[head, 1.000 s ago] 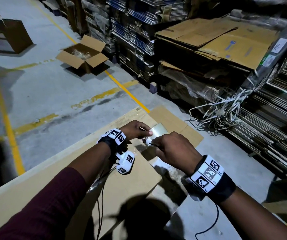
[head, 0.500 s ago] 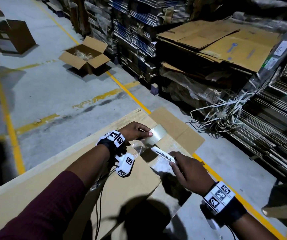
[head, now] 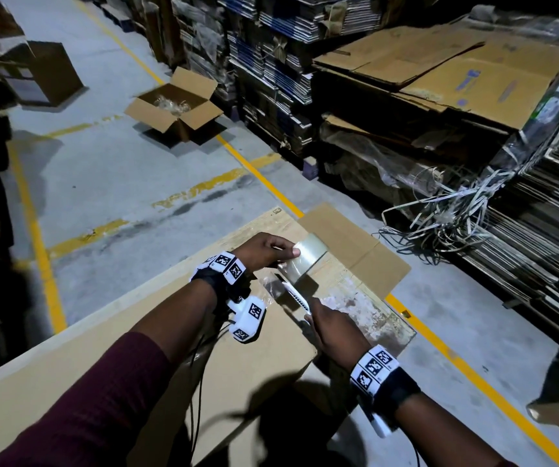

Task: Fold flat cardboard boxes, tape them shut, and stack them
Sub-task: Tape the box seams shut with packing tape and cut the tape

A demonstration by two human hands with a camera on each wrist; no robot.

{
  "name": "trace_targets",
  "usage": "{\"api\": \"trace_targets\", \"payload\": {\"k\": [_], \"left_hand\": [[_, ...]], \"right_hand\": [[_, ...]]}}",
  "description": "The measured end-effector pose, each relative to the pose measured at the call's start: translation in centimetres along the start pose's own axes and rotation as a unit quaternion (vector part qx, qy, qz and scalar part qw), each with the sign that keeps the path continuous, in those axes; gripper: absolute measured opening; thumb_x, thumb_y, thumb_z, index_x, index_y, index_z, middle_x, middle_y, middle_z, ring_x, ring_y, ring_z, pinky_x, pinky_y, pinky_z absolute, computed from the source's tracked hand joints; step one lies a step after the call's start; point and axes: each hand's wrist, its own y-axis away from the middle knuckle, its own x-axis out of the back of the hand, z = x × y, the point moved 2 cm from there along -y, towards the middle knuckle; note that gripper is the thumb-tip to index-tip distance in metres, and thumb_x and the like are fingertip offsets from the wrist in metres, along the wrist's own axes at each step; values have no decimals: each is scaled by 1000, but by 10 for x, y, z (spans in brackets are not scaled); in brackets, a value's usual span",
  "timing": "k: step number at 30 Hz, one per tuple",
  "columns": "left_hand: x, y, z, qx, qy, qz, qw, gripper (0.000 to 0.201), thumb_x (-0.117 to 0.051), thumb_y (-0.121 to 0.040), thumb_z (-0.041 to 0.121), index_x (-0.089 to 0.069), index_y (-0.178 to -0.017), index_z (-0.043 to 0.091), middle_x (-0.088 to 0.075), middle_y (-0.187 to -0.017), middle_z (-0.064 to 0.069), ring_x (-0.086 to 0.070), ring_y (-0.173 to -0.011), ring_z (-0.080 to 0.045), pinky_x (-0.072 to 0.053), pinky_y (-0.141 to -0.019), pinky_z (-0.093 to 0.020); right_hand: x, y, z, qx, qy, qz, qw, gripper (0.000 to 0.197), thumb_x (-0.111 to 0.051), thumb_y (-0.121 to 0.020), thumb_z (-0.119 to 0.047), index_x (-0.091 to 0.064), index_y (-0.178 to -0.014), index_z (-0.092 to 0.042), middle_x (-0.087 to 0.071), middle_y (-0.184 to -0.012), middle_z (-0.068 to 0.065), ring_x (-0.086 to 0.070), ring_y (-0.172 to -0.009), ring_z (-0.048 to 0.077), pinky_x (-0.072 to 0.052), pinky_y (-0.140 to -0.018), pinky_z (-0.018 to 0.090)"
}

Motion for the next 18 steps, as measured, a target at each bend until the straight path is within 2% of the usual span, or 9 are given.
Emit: {"api": "trace_targets", "payload": {"k": [2,6,8,10,12,14,16,17,18], "left_hand": [[-1,1,0,-6,36,20,999,19,-75,-88,16,-73,-100,2,-69,-85,-4,-65,-76,-13,-56,-71,-21],[0,3,1,-14,69,39,997,9,-73,-90,12,-72,-96,5,-72,-75,4,-65,-66,-9,-55,-68,-18],[1,4,1,-15,75,43,996,8,-73,-90,13,-73,-96,8,-73,-74,7,-65,-65,-10,-56,-70,-18],[2,4,1,-18,81,50,995,8,-74,-89,14,-74,-97,10,-74,-76,7,-66,-66,-9,-55,-70,-18],[2,6,2,-24,83,59,995,9,-72,-90,12,-73,-98,9,-74,-76,8,-66,-66,-5,-54,-69,-16],[3,6,3,-29,91,66,993,12,-73,-90,13,-74,-100,8,-74,-81,5,-66,-70,-6,-53,-70,-16],[4,8,2,-36,101,68,992,11,-73,-91,16,-76,-99,10,-73,-88,1,-65,-77,-9,-54,-74,-18],[5,8,3,-38,106,70,991,8,-72,-91,16,-76,-97,12,-73,-88,2,-66,-79,-9,-54,-75,-18],[5,10,4,-41,110,72,990,6,-71,-92,15,-76,-94,14,-74,-87,4,-67,-79,-8,-55,-77,-18]], "right_hand": [[-6,-4,4,-10,18,-15,1000,41,-53,-100,-24,-31,-134,-20,-63,-98,7,-63,-80,31,-37,-61,33],[-16,-5,29,-112,22,-45,992,23,-52,-99,-25,-40,-117,-17,-48,-77,-3,-54,-67,28,-34,-55,33],[-23,-7,47,-164,25,-50,985,26,-56,-97,-24,-42,-116,-16,-42,-74,-5,-47,-64,23,-28,-48,31],[-24,-16,56,-189,12,-43,981,33,-60,-94,-20,-43,-121,-15,-47,-78,-2,-49,-66,21,-29,-50,29],[-24,-31,59,-202,0,-42,978,37,-59,-96,-16,-43,-129,-13,-58,-97,9,-59,-85,27,-39,-65,32],[-19,-47,54,-219,3,-64,974,41,-54,-101,-22,-42,-139,-10,-56,-123,19,-57,-113,37,-46,-82,38],[-3,-57,35,-195,-96,-30,976,42,-53,-104,-37,-53,-137,-11,-58,-133,17,-57,-120,35,-48,-94,39],[9,-60,21,-171,-215,-3,962,43,-54,-102,-46,-62,-130,-13,-65,-127,13,-63,-115,30,-50,-93,36],[24,-59,2,-165,-357,-3,919,48,-55,-98,-55,-68,-121,-15,-71,-117,8,-67,-106,24,-53,-88,35]]}}
